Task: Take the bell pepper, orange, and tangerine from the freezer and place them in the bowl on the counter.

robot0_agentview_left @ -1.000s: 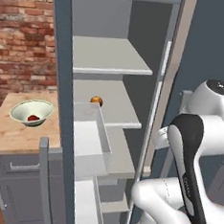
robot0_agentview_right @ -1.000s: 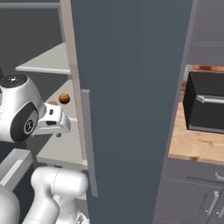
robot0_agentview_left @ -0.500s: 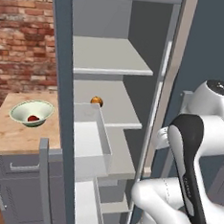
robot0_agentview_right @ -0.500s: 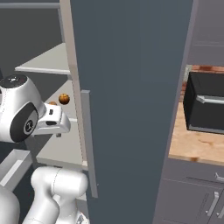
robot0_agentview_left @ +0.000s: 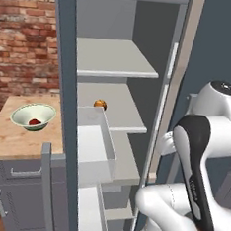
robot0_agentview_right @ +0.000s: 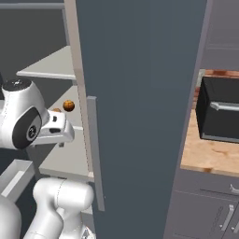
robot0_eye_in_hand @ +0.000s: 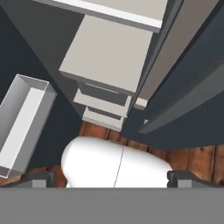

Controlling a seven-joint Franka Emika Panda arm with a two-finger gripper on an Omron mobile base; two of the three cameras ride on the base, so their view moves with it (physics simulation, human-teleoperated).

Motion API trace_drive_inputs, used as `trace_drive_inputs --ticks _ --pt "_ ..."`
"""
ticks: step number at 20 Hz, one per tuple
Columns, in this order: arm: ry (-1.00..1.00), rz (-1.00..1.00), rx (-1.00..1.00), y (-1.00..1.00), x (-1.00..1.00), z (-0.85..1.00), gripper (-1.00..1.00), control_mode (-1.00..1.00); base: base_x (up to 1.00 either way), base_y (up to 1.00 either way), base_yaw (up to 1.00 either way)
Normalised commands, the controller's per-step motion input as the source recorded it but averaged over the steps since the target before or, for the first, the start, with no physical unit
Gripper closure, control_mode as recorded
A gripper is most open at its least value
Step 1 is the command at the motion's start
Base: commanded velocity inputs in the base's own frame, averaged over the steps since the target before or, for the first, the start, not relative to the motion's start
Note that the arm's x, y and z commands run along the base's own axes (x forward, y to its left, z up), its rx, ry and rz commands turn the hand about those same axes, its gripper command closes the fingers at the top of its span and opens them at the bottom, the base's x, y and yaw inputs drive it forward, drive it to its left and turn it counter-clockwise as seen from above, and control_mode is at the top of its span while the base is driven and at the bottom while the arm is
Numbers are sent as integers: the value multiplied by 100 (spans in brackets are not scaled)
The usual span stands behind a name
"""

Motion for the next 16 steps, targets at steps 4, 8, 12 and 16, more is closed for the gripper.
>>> trace_drive_inputs --ticks 4,8,12,16 --pt "0 9 3 7 -2 0 -100 -100 0 0 0" --pt "-3 0 7 47 31 0 -100 -100 0 0 0" --pt "-2 -1 1 59 30 -1 -100 -100 0 0 0" --pt "0 -5 5 24 41 0 -100 -100 0 0 0"
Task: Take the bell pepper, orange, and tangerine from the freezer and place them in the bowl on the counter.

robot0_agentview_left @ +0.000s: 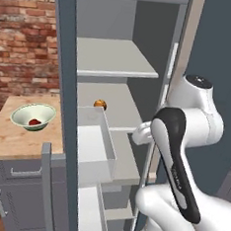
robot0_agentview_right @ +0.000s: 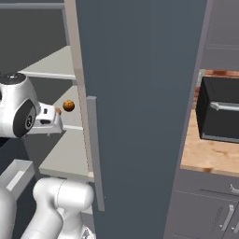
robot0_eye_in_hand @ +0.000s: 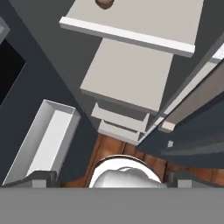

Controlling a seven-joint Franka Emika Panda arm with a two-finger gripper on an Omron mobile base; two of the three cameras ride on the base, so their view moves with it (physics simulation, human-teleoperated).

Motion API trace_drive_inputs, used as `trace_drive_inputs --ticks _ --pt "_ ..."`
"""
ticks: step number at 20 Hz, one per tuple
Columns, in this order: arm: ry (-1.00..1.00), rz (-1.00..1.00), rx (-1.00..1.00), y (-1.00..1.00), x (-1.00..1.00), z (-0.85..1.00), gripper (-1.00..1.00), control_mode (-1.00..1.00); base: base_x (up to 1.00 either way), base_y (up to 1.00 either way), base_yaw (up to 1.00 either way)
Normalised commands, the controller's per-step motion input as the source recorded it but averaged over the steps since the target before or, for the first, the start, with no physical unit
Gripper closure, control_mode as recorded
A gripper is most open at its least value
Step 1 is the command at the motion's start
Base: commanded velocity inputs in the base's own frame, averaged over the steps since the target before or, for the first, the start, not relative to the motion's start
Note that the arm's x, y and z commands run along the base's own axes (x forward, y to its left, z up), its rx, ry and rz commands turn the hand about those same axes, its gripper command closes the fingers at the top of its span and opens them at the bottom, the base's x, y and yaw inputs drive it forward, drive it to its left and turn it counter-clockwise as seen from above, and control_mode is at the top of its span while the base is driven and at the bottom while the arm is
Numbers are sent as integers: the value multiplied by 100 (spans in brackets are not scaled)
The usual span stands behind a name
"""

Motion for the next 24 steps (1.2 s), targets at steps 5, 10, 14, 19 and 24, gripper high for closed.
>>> trace_drive_inputs --ticks 5,10,14,19,24 --pt "0 -4 6 22 52 -2 -100 -100 0 0 0" --pt "0 -5 3 21 52 -10 -100 -100 0 0 0" --pt "0 -7 0 5 57 -15 -100 -100 0 0 0" --pt "2 0 0 0 24 -22 -100 -100 0 0 0" --pt "-3 0 0 2 10 -30 -100 -100 0 0 0"
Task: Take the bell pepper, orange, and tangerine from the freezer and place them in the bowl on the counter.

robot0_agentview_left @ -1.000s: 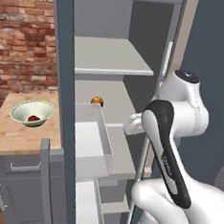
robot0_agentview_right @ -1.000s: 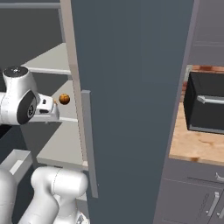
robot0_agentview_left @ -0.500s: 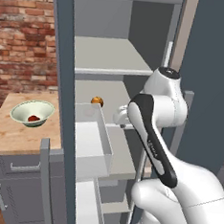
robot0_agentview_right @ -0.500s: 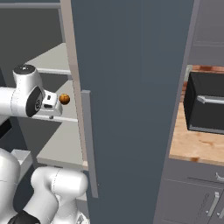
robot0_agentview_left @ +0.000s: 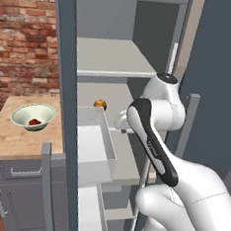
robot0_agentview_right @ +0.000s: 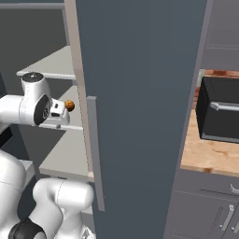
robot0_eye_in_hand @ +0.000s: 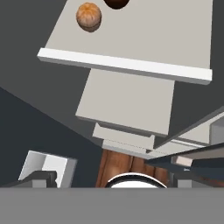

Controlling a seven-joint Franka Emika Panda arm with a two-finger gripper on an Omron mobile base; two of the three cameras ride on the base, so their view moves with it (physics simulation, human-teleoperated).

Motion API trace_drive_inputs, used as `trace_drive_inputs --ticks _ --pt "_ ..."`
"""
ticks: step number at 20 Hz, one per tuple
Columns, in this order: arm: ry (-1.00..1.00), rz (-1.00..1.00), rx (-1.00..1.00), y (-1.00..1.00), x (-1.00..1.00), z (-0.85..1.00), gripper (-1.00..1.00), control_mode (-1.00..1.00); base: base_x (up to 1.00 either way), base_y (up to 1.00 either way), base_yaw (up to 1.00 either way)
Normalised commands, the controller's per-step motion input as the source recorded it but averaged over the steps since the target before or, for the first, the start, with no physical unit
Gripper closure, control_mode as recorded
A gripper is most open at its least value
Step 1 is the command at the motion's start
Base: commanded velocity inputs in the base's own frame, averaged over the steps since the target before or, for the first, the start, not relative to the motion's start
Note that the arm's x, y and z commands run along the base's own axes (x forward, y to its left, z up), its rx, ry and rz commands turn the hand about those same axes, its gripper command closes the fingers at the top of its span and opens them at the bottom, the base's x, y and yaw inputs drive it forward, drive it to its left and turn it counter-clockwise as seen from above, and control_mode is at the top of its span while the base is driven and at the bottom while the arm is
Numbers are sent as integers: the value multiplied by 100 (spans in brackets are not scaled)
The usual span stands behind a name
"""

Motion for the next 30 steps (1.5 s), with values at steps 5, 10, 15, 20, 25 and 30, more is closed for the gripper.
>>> trace_drive_inputs --ticks 5,10,15,20,25,30 --pt "-5 0 0 0 12 -28 -100 -100 0 0 0" --pt "-8 -2 0 2 25 -30 -100 -100 0 0 0" --pt "-12 -1 3 0 11 -19 -100 -100 0 0 0" --pt "-6 0 6 0 11 0 -100 -100 0 0 0" --pt "0 0 4 2 22 0 -100 -100 0 0 0" --pt "0 0 4 4 33 0 -100 -100 0 0 0"
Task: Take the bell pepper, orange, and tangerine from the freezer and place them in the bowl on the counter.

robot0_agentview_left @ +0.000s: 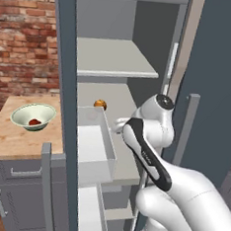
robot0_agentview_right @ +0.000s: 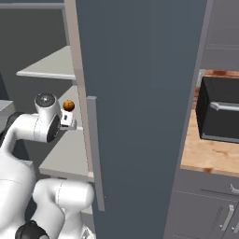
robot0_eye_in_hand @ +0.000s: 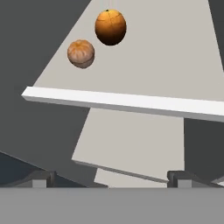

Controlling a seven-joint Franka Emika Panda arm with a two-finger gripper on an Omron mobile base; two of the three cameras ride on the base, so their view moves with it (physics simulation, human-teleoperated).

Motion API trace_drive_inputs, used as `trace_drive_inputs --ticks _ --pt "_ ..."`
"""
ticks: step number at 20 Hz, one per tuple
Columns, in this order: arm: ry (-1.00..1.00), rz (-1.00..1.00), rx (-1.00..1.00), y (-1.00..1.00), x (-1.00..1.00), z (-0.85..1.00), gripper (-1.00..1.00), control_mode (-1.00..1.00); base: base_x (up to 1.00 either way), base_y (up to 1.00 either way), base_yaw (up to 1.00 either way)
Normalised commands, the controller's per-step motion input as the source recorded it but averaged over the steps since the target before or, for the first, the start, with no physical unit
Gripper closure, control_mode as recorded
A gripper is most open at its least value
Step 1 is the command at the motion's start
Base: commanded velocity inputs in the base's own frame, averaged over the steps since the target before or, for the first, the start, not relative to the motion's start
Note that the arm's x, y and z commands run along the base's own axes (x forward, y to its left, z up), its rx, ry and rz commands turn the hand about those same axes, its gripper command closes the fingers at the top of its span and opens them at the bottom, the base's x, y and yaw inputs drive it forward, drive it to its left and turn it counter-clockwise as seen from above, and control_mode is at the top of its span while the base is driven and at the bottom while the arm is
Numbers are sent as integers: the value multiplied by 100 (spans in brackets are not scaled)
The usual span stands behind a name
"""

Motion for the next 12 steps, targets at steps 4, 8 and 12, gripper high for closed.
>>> trace_drive_inputs --ticks 4,8,12 --pt "0 0 0 15 38 0 -100 -100 0 0 0" --pt "0 -2 0 7 35 0 -100 -100 0 0 0" --pt "-1 -4 2 0 26 0 -100 -100 0 0 0"
